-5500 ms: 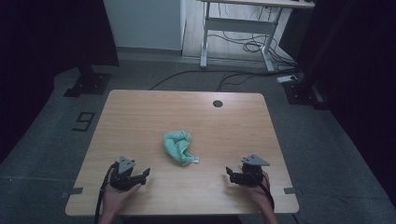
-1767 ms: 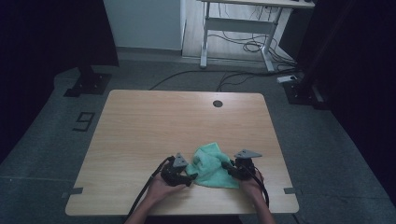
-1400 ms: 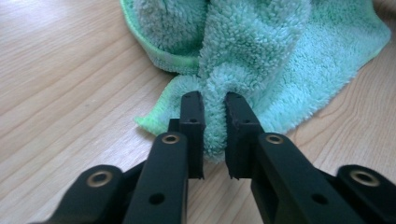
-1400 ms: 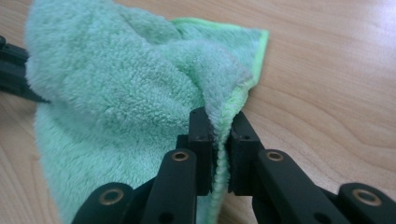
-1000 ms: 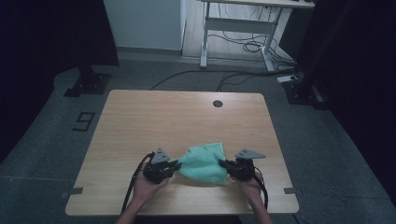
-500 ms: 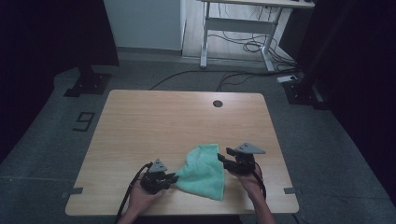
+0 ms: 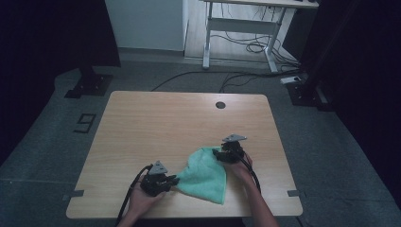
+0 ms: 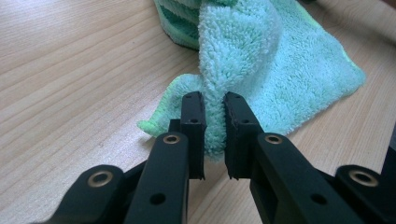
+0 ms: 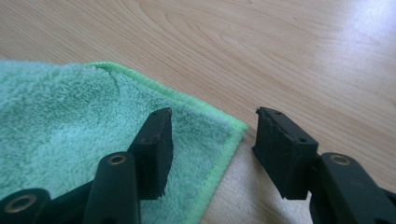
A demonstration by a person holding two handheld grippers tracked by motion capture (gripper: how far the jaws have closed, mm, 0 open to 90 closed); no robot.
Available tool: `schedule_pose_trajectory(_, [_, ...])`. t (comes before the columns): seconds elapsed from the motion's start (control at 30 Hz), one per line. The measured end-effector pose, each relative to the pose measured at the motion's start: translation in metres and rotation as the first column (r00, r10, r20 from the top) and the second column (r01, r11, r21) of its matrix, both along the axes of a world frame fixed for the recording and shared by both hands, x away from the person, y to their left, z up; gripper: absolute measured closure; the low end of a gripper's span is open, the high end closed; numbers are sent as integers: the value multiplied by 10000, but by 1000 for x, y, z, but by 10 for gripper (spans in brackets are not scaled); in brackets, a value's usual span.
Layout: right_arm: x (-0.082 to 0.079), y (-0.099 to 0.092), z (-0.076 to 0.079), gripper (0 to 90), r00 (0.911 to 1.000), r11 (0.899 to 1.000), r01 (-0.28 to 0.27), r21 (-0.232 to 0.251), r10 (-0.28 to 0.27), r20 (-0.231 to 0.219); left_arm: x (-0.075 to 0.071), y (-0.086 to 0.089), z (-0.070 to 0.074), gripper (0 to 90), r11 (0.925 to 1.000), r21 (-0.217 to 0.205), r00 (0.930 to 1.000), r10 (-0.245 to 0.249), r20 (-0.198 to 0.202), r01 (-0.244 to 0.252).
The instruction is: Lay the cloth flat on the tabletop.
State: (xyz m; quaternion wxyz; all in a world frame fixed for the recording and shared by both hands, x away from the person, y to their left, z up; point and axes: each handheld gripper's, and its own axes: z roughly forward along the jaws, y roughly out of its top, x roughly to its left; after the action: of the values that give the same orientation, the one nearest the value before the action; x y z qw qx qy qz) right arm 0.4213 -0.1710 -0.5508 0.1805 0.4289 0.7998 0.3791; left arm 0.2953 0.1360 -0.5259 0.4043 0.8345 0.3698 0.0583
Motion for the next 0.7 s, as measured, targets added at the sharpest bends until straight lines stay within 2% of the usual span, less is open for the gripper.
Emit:
schedule_pose_trajectory(0.03, [0,0,0,486,10000,10000,0,0,0,0,0,1,0,799,10000,-33,10000,18,-7,-18])
schedule_pose_trajectory(0.1, [-2,4,0,591,9997,9997,-136,-190,139,180,0,1,1,800,10000,-41,10000,33,-11,-33])
schedule_pose_trajectory(0.13, [-2,6,1,667,9994,9994,-258,-222,263,227,0,2,2,800,10000,-50,10000,44,7,-44])
schedule_pose_trajectory(0.17, [-3,8,2,805,9988,9985,-363,-422,376,298,-1,3,3,800,9999,-92,10000,65,11,-64])
schedule_pose_trajectory(0.2, [-3,8,2,805,9988,9985,-363,-422,376,298,-1,3,3,800,9999,-92,10000,65,11,-64])
schedule_pose_trajectory(0.23, [-2,7,4,849,9986,9979,-405,-498,421,321,-2,5,4,801,9999,-143,10000,66,36,-66])
schedule_pose_trajectory(0.3, [-2,2,8,856,9967,9985,-493,-252,508,637,-2,6,5,801,9997,-210,9999,105,22,-105])
schedule_pose_trajectory(0.33, [-2,2,8,856,9967,9985,-493,-252,508,637,-2,6,5,801,9997,-210,9999,105,22,-105])
schedule_pose_trajectory(0.37, [1,-2,15,859,9958,9992,-338,-227,356,840,-2,7,6,800,9994,-268,9998,204,55,-203])
schedule_pose_trajectory(0.4, [1,-2,15,859,9958,9992,-338,-227,356,840,-2,7,6,801,9994,-268,9998,204,55,-203])
schedule_pose_trajectory(0.43, [5,-7,25,860,9938,9999,-94,-113,106,1108,-2,8,7,801,9991,-326,9995,289,106,-286])
schedule_pose_trajectory(0.47, [5,-7,25,860,9938,9999,-94,-113,106,1108,-2,8,7,800,9991,-326,9995,289,106,-286])
schedule_pose_trajectory(0.5, [10,-11,33,860,9930,9999,34,108,-46,1180,-4,8,8,800,9984,-464,9994,326,106,-320])
schedule_pose_trajectory(0.53, [13,-12,36,859,9926,9999,29,134,-45,1217,-5,6,9,799,9980,-545,9994,328,96,-322])
schedule_pose_trajectory(0.67, [21,-12,35,852,9951,9999,84,67,-90,984,-8,1,8,777,9978,-643,9998,185,-10,-186])
schedule_pose_trajectory(0.7, [26,-10,30,842,9972,9999,59,-84,-52,752,-9,-5,4,774,9982,-584,9999,102,-108,-108])
